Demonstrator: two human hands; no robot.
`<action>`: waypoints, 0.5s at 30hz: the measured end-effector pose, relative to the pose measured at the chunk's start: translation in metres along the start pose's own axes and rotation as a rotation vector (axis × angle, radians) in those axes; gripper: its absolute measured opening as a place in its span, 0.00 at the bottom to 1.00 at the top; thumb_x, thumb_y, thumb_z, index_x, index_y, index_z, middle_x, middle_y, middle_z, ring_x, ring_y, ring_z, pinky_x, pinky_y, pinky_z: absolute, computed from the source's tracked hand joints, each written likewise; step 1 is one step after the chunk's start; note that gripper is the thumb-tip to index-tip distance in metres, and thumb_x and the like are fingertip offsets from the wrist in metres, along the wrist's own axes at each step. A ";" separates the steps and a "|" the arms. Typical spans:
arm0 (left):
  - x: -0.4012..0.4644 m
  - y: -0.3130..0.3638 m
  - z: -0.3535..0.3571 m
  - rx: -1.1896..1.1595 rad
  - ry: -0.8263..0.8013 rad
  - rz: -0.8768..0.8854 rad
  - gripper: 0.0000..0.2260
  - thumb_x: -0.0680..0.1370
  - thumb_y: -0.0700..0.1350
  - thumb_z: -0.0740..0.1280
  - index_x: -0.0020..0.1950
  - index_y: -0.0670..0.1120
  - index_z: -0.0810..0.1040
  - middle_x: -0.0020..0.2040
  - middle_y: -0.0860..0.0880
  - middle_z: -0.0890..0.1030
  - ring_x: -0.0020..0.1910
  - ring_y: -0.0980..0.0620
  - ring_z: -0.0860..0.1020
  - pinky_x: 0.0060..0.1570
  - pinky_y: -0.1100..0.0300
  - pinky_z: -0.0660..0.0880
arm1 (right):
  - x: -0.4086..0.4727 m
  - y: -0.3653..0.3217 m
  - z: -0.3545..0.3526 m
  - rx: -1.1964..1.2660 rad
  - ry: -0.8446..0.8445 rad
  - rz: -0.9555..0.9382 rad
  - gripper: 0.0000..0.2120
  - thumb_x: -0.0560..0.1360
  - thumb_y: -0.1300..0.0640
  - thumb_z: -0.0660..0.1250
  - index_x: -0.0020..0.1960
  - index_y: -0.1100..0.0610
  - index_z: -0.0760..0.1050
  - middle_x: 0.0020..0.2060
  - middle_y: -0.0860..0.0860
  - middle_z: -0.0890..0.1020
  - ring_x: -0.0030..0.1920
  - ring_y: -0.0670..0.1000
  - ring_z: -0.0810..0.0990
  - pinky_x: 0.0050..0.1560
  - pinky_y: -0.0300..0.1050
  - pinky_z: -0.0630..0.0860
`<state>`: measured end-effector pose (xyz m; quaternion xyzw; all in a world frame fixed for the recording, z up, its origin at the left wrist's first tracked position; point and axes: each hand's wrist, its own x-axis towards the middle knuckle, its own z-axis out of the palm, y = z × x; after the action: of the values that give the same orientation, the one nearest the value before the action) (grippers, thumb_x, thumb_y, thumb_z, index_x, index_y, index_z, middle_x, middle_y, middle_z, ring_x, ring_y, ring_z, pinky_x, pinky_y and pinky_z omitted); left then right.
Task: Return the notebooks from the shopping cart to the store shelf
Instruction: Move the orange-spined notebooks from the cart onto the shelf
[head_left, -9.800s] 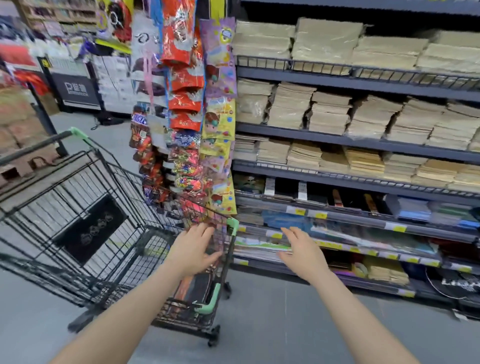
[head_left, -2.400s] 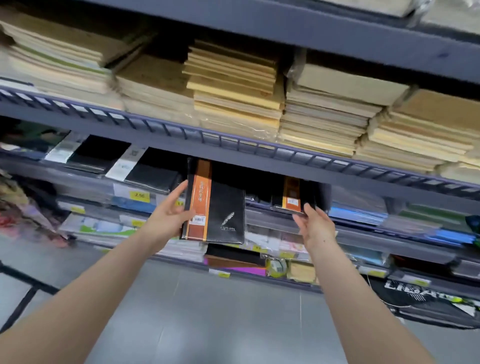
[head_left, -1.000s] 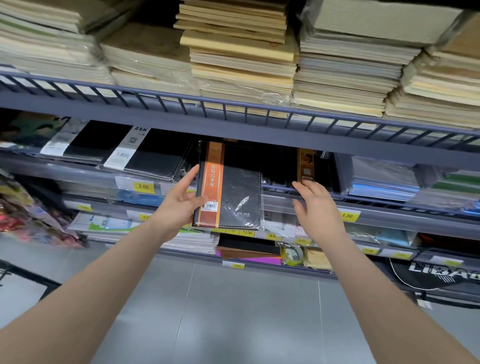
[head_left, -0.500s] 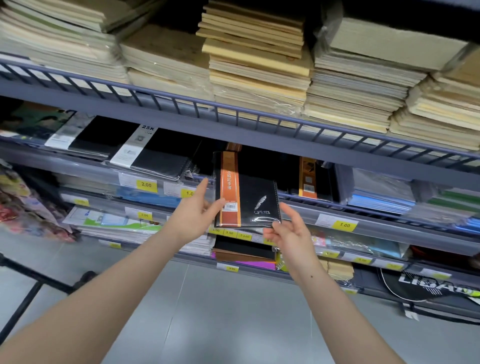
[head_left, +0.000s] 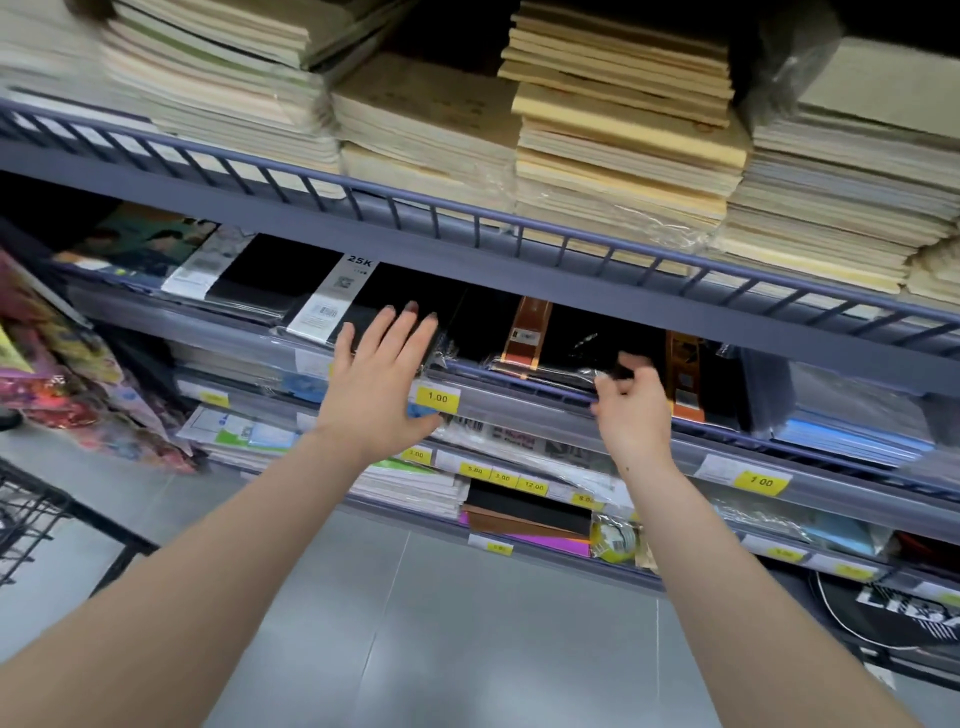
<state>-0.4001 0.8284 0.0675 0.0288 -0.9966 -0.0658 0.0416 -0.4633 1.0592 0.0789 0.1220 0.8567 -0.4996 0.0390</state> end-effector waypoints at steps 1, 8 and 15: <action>0.001 0.000 0.000 0.002 0.005 0.002 0.45 0.70 0.62 0.68 0.77 0.52 0.43 0.78 0.51 0.48 0.76 0.49 0.44 0.72 0.44 0.40 | 0.003 0.004 0.000 -0.109 0.014 -0.048 0.17 0.79 0.58 0.59 0.67 0.61 0.66 0.51 0.58 0.77 0.39 0.45 0.73 0.45 0.36 0.65; 0.001 0.000 0.000 -0.018 0.018 -0.002 0.46 0.69 0.60 0.70 0.77 0.52 0.45 0.77 0.51 0.50 0.76 0.49 0.45 0.72 0.44 0.41 | 0.002 0.009 0.003 -0.327 0.014 -0.142 0.19 0.80 0.58 0.55 0.70 0.59 0.64 0.62 0.60 0.69 0.51 0.56 0.75 0.52 0.41 0.67; 0.001 0.000 -0.001 0.016 -0.014 -0.009 0.47 0.68 0.62 0.69 0.76 0.52 0.43 0.78 0.51 0.47 0.76 0.49 0.43 0.72 0.44 0.41 | 0.000 0.010 0.003 -0.348 0.000 -0.165 0.20 0.81 0.59 0.54 0.72 0.60 0.62 0.62 0.59 0.67 0.42 0.54 0.73 0.49 0.40 0.67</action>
<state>-0.4012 0.8286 0.0690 0.0330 -0.9972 -0.0581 0.0340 -0.4608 1.0608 0.0691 0.0429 0.9373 -0.3454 0.0184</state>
